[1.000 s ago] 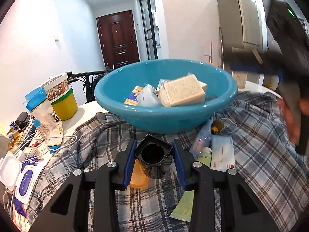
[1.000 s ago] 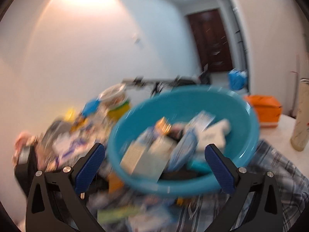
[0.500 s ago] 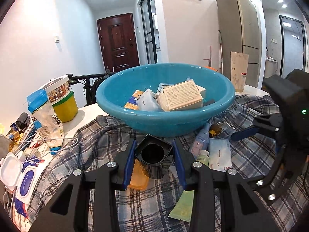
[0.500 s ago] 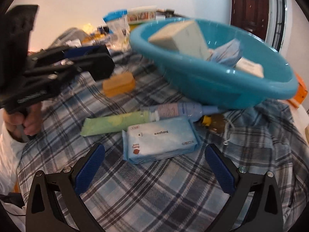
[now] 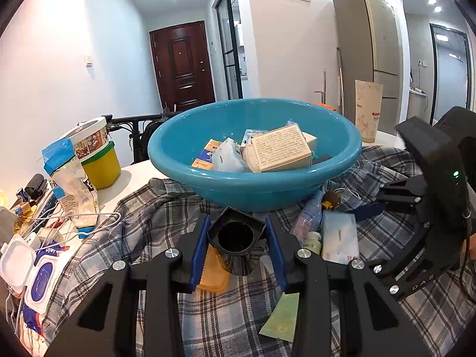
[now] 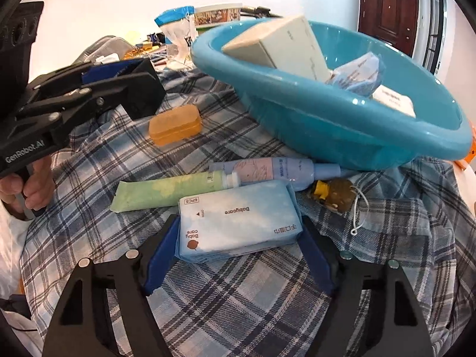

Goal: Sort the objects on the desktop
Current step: 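Lift the black cap with the left gripper while the right gripper grasps the Babycare pack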

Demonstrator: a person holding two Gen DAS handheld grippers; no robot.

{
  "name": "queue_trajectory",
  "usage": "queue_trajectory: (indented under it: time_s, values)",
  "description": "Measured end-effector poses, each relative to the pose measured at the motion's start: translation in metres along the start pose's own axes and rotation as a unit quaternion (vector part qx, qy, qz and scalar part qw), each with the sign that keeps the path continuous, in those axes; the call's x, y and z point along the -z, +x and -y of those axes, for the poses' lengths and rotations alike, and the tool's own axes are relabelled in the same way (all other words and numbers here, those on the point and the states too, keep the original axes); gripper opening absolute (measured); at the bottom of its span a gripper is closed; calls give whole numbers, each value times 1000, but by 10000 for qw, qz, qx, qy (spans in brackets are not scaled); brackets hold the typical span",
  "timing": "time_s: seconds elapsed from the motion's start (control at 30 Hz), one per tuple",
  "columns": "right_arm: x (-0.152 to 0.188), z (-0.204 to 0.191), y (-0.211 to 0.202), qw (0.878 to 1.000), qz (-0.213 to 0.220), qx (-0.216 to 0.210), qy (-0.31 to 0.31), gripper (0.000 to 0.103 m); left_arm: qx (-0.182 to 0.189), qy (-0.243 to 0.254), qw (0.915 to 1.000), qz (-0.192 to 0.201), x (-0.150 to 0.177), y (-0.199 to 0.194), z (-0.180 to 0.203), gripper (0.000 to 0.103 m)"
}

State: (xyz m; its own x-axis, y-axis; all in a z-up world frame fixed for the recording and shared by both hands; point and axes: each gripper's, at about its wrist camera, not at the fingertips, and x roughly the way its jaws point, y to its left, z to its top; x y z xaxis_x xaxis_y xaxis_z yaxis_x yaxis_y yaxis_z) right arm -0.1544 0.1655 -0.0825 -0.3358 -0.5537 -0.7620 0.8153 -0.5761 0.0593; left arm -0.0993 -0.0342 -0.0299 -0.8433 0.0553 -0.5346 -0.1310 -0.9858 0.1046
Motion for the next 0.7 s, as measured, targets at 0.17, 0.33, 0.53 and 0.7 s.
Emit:
queue_trajectory:
  time_s: [0.17, 0.33, 0.53, 0.7]
  values:
    - [5, 3, -23, 9986, 490, 184, 125, 77, -12, -95, 9999, 67, -3, -3, -2, 40]
    - [8, 13, -36, 9961, 720, 290, 412, 77, 99, -242, 9991, 324, -21, -14, -4, 40]
    - [7, 12, -37, 9959, 706, 397, 398, 77, 25, -76, 9986, 518, -57, -21, 10, 40]
    - [8, 6, -41, 9962, 733, 400, 266, 77, 166, -254, 9969, 722, -97, -6, 10, 40]
